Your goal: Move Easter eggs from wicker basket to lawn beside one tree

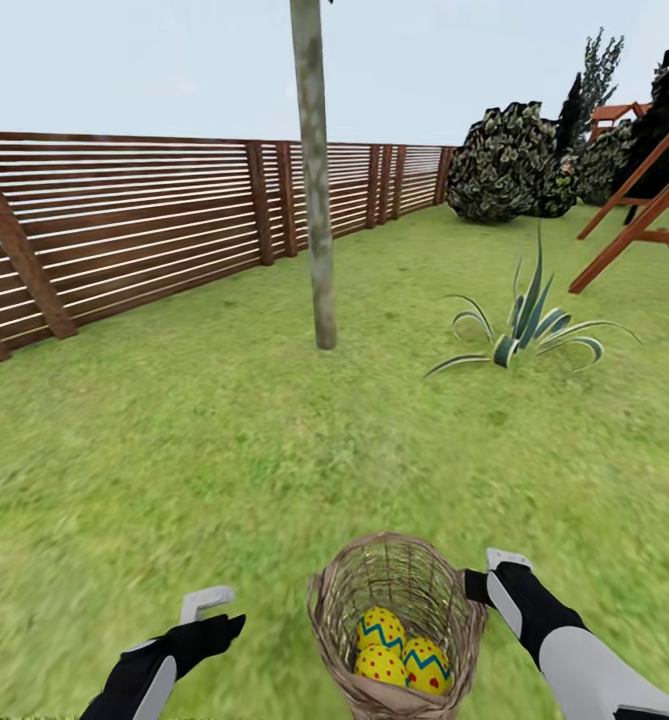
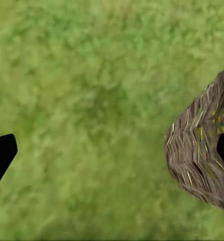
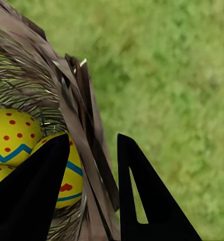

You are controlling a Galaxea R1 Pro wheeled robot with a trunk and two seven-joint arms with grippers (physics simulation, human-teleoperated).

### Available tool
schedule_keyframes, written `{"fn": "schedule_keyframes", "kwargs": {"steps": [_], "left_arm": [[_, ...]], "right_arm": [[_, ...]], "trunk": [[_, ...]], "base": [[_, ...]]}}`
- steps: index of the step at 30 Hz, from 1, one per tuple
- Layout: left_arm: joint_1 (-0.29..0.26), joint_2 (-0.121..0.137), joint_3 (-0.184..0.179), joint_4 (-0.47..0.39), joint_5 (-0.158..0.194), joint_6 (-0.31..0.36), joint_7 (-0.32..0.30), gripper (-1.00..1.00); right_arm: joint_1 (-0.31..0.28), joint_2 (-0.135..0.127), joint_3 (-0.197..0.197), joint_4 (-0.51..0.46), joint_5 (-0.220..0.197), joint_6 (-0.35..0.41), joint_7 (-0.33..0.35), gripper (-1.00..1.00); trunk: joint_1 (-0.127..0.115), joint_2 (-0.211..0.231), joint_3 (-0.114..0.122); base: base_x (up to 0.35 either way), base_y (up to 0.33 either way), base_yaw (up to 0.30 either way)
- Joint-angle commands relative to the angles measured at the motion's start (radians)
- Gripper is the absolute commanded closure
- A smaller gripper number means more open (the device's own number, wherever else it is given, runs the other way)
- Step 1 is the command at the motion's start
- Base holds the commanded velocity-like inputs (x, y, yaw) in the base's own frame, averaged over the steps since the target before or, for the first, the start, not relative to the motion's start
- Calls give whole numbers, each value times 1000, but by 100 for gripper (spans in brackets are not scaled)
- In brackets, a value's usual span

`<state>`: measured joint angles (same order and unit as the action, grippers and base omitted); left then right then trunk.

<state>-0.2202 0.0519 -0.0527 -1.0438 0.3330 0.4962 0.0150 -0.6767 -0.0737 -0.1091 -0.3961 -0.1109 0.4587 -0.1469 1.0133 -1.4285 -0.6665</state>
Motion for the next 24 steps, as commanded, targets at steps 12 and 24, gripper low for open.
{"fn": "schedule_keyframes", "kwargs": {"steps": [12,24], "left_arm": [[-1,2,-1,1,1,3,-23,-100],[-1,2,-1,1,1,2,-24,-100]], "right_arm": [[0,9,-3,-3,-19,3,-6,100],[0,11,-3,-3,-19,3,-6,100]], "trunk": [[0,0,-10],[0,0,-20]], "base": [[249,177,248],[261,191,244]]}}
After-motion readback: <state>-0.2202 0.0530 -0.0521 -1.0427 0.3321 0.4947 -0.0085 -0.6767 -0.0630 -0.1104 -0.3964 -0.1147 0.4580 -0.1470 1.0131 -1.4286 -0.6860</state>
